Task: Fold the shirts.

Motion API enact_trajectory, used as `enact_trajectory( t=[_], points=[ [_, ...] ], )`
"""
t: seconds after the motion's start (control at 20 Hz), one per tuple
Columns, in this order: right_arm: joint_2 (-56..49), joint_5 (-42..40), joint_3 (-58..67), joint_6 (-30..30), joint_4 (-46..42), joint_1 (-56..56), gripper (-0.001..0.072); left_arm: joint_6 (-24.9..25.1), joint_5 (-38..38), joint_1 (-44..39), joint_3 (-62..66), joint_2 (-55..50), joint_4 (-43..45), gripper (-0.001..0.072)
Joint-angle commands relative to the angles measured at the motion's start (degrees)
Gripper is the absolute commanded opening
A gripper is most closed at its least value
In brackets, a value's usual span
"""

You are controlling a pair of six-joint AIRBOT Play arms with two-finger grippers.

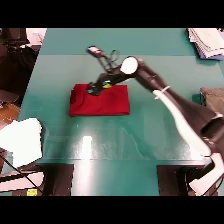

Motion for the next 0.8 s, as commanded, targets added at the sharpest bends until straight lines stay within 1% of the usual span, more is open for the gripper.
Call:
enact_trajectory(
  t=[0.0,0.15,0.25,0.35,0.45,0.6,0.7,0.75],
  points=[
    [8.4,3.5,-14.9,4.7,-3.7,-10.0,0.0665,0.2,-0.8,0.1,-1.3,0.2,-0.5,0.0023],
    [13.2,2.4,-27.6,9.1,0.8,-20.1,0.0665,0.4,-0.1,0.1,-1.5,0.1,-0.7,0.0023],
    [13.8,2.6,-32.9,9.2,5.1,-25.7,0.0665,0.4,0.9,0.1,-1.5,0.1,-0.7,0.0024],
    [12.6,2.3,-35.7,9.0,11.5,-29.0,0.0665,0.4,1.8,0.1,-1.5,0.1,-1.5,0.0023],
    [9.6,3.0,-35.7,7.6,15.6,-29.4,0.0659,0.4,2.4,0.1,-1.5,0.1,-2.6,0.0023],
    [3.7,3.5,-31.5,7.2,18.7,-25.6,0.0653,0.4,2.4,0.1,-1.5,0.1,-3.1,0.0024],
    [-0.2,3.5,-26.6,7.1,20.6,-22.2,0.0593,0.4,2.3,0.1,-1.5,0.1,-3.1,0.0023],
    [-2.3,3.8,-23.9,7.1,22.2,-20.3,0.0593,0.4,2.3,0.1,-1.5,0.1,-3.1,0.0023]
  ],
)
